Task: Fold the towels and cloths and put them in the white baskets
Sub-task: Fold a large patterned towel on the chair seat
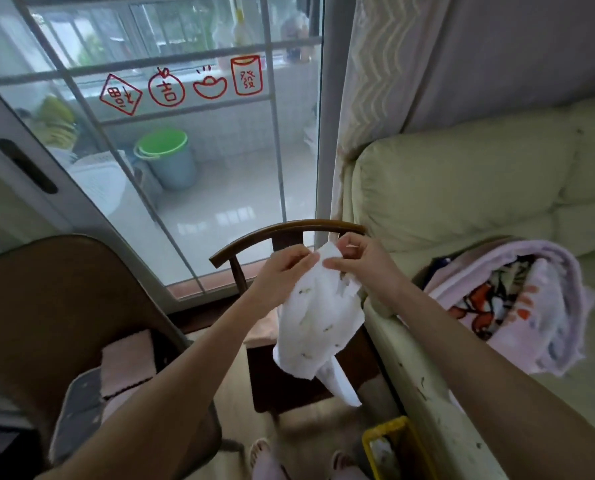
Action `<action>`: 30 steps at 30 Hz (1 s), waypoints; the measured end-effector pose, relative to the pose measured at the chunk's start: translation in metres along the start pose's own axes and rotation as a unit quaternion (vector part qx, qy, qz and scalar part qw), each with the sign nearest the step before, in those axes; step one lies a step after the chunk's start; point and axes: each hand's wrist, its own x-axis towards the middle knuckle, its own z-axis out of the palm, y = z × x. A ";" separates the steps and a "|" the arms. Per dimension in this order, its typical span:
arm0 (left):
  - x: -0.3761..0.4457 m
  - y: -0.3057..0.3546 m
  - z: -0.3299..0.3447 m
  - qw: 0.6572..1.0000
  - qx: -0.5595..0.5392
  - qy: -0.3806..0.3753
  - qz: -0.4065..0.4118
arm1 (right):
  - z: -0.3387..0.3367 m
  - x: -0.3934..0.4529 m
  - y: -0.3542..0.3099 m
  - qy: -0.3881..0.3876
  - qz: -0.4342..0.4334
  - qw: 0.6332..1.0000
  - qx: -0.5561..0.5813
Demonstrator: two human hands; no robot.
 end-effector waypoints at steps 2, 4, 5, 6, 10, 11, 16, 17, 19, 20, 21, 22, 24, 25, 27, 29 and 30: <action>-0.003 0.003 0.003 0.998 -0.027 0.062 -0.006 | -0.005 -0.001 0.007 -0.022 0.023 0.999 0.016; -0.006 0.006 0.008 0.992 -0.050 0.116 -0.007 | -0.006 -0.003 0.016 -0.078 0.041 0.996 -0.031; -0.008 0.007 0.009 0.986 -0.077 0.145 -0.012 | -0.006 -0.005 0.019 -0.105 0.049 0.991 -0.065; -0.011 0.007 0.009 0.978 -0.110 0.175 -0.023 | -0.007 -0.007 0.023 -0.120 0.057 0.987 -0.088; -0.034 0.000 -0.001 0.973 -0.108 0.196 -0.061 | -0.010 -0.014 0.026 -0.107 0.056 0.992 -0.047; -0.040 -0.002 -0.002 0.978 -0.082 0.173 -0.081 | -0.010 -0.015 0.024 -0.101 0.042 0.992 -0.058; -0.048 0.009 0.002 0.990 0.004 0.092 -0.110 | 0.003 -0.012 0.012 -0.092 0.006 0.982 -0.167; -0.048 0.011 0.001 0.990 0.002 0.090 -0.108 | 0.005 -0.011 0.012 -0.077 0.013 0.984 -0.158; -0.050 0.011 -0.003 0.992 0.007 0.079 -0.098 | 0.007 -0.010 0.012 -0.051 0.034 0.989 -0.135; -0.052 0.010 -0.005 0.993 0.007 0.069 -0.095 | 0.006 -0.009 0.012 -0.045 0.048 0.990 -0.122; -0.053 0.009 -0.007 0.994 0.001 0.062 -0.095 | 0.005 -0.008 0.012 -0.041 0.061 0.991 -0.112; -0.055 0.007 -0.009 0.993 -0.003 0.056 -0.099 | 0.005 -0.008 0.011 -0.038 0.070 0.991 -0.109; -0.055 0.005 -0.010 0.992 0.009 0.073 -0.106 | 0.007 -0.008 0.011 -0.041 0.075 0.990 -0.114; -0.054 0.003 -0.010 0.989 0.014 0.096 -0.112 | 0.008 -0.008 0.012 -0.044 0.077 0.990 -0.110; -0.048 -0.001 -0.012 0.980 -0.006 0.150 -0.130 | 0.010 -0.010 0.011 -0.058 0.083 0.991 -0.093; -0.044 -0.002 -0.010 0.970 -0.043 0.199 -0.136 | 0.010 -0.012 0.011 -0.082 0.083 0.989 -0.091; -0.041 -0.003 -0.009 0.964 -0.061 0.220 -0.139 | 0.010 -0.013 0.010 -0.093 0.080 0.987 -0.100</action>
